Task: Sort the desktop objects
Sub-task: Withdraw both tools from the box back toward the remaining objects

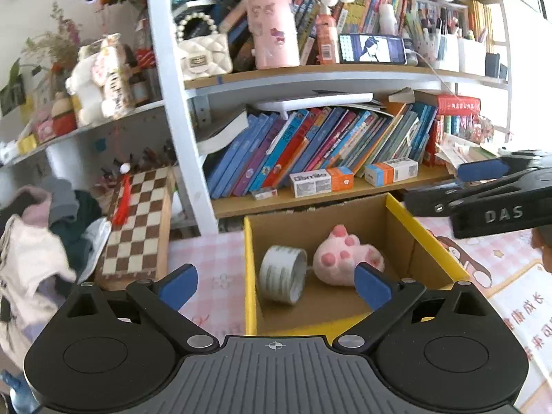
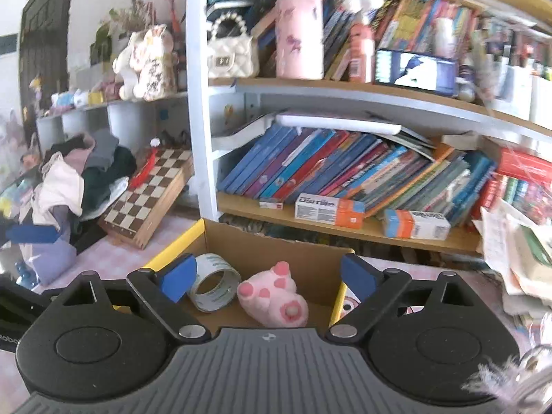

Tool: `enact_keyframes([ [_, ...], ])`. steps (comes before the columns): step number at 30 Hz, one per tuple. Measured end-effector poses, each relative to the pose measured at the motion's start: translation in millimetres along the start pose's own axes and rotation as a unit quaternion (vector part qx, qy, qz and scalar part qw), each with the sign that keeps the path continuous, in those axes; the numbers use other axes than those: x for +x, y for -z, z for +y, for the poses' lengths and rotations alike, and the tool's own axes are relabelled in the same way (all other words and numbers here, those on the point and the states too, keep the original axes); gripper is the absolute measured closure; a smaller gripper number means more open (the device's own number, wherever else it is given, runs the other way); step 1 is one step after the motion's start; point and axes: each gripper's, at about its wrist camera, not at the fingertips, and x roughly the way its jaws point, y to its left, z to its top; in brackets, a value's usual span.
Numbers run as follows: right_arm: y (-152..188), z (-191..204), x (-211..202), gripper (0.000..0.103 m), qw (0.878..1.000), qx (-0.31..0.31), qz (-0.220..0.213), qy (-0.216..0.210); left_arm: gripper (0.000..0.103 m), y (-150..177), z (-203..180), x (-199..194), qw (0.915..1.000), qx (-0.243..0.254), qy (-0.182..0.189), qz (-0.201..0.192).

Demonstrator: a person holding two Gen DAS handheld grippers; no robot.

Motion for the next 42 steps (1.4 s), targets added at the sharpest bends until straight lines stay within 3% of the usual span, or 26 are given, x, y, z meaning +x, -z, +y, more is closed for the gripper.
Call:
enact_keyframes([
  [11,68,35,-73,0.004,0.995,0.052,-0.04,0.081,0.004,60,25,-58,0.997,-0.075,-0.018,0.005],
  [24,133,75,-111,0.0,0.984,0.079,0.022,0.16,0.004,108,23,-89,0.998,-0.059,-0.018,0.016],
  [42,168,115,-94,0.0,0.983,0.044,0.147,0.105,0.004,143,15,-88,0.9957,-0.014,0.03,0.087],
])
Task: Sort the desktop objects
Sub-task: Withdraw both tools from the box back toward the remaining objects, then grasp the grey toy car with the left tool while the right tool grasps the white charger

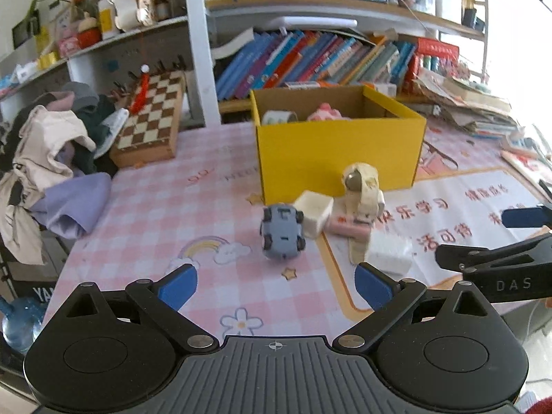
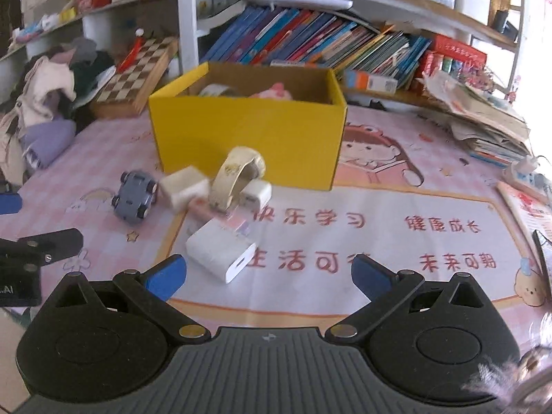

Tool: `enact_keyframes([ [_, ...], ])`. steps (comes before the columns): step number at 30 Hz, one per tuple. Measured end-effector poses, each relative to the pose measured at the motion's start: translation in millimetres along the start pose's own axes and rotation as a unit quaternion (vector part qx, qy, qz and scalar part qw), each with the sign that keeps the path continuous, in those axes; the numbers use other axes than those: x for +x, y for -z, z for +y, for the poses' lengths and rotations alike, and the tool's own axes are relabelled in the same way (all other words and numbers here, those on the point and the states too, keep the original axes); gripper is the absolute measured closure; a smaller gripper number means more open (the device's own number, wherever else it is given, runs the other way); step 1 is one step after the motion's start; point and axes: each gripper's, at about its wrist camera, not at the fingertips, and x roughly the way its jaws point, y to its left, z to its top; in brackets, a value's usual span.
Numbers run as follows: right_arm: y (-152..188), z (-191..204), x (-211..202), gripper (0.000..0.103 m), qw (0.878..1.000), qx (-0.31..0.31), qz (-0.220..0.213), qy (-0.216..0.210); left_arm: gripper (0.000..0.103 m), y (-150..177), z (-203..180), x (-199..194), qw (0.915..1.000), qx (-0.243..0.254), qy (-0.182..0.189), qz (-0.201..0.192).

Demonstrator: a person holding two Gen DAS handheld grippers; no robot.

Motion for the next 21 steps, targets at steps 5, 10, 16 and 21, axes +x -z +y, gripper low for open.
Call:
enact_keyframes([
  [5,1,1,4,0.0,1.0,0.006,0.014,-0.006,0.004,3,1,4,0.9999,0.002,0.005,0.014],
  [10,-1,6,8,0.003,1.0,-0.007,0.02,-0.005,0.004,5,0,10,0.9995,-0.001,0.013,0.029],
  [16,-3,6,11,0.007,1.0,-0.009,0.021,-0.017,0.004,6,0,14,0.9993,-0.001,0.018,0.032],
  [21,-7,3,18,0.007,0.999,-0.004,0.027,-0.025,0.004,5,2,17,0.9992,-0.007,0.02,0.033],
])
